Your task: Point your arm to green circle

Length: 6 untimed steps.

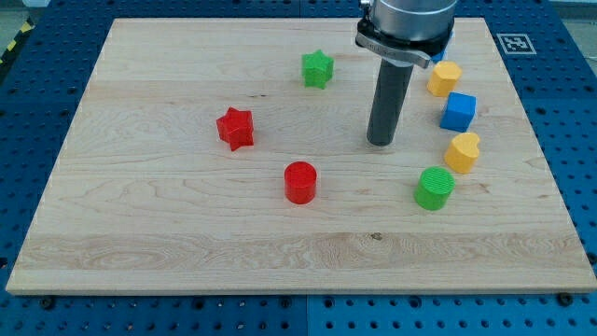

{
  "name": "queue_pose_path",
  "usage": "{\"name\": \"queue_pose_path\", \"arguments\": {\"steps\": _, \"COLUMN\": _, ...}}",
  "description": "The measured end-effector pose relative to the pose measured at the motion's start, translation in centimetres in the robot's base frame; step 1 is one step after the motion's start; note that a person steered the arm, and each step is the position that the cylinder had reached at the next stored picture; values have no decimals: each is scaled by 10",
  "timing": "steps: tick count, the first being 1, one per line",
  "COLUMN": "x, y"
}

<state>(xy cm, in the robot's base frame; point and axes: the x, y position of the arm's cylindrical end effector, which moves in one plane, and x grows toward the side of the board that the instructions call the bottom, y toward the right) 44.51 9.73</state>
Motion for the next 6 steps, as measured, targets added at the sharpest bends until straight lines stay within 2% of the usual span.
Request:
{"name": "queue_pose_path", "arguments": {"steps": 1, "x": 19, "y": 1}}
{"name": "queue_pose_path", "arguments": {"steps": 4, "x": 19, "y": 3}}
{"name": "queue_pose_path", "arguments": {"steps": 6, "x": 31, "y": 33}}
